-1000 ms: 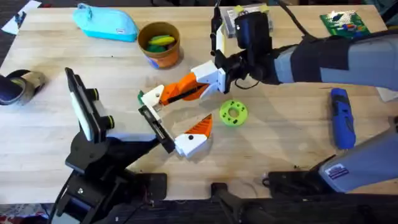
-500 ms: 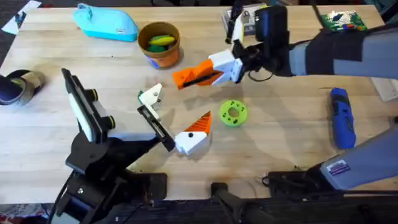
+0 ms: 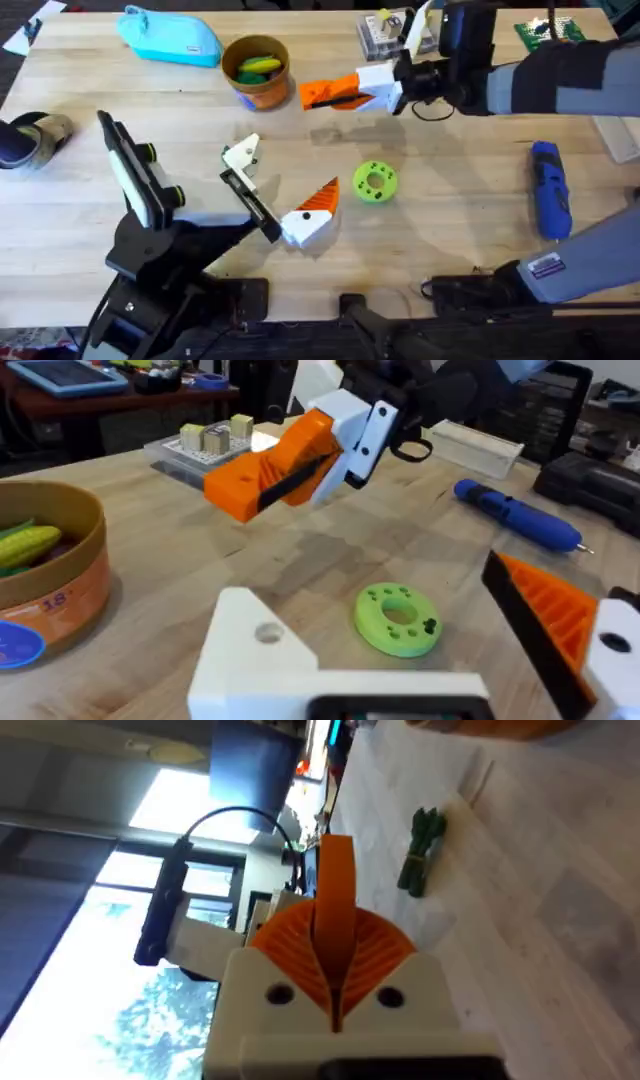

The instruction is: Pick up the gripper from the table and insert it into the empty holder that is missing its gripper. Then pick up a screw, insert it into the mounting hole, and use the screwdriver to tighten it. Finally, clean up the table by picking up the vegetable and placing it into the bucket.

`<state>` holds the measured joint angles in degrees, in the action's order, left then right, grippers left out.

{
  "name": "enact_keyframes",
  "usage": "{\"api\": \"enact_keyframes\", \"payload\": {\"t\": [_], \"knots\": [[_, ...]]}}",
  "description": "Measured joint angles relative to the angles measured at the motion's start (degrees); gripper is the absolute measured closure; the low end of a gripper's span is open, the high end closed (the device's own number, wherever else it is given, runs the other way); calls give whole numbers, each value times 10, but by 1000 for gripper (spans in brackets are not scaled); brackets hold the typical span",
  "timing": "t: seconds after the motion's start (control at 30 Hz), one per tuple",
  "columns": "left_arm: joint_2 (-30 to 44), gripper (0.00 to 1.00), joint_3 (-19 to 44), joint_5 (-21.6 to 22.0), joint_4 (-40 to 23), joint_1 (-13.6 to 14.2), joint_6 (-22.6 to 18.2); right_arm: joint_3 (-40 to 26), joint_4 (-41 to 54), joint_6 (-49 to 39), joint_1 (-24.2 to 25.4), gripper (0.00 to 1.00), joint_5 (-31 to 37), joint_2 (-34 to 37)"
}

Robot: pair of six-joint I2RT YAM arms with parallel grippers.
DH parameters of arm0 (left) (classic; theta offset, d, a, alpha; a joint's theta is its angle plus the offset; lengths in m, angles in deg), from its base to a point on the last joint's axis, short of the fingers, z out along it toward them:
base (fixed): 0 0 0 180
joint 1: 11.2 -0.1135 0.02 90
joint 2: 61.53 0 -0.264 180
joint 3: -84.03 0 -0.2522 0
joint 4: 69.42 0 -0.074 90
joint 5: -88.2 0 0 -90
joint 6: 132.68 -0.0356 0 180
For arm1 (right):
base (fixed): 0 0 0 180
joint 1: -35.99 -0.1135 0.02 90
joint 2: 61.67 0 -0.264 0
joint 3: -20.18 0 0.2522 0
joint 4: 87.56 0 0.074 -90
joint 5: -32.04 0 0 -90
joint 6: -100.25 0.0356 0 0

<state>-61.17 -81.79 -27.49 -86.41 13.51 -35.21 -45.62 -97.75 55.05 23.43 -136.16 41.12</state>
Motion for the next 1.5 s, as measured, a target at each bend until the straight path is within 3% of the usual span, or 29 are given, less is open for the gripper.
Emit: {"api": "enact_keyframes", "payload": {"t": [0.27,0.47,0.63,0.73,0.9,1.07,1.5], "knots": [[0,6,0,0,0,0,0,1,11,11,2,989,12,-11],[0,6,0,0,0,0,0,2,187,-26,-1,989,-13,-96],[0,6,0,0,0,0,0,1,395,-134,-23,990,-24,-140],[0,6,0,0,0,0,0,2,447,-194,-50,988,-25,-137],[0,6,0,0,0,0,0,2,416,-234,-106,988,-24,-118],[0,6,0,0,0,0,0,3,337,-209,-157,987,-26,-94],[0,6,0,2,0,0,0,4,179,-54,-163,988,-29,-56]]}}
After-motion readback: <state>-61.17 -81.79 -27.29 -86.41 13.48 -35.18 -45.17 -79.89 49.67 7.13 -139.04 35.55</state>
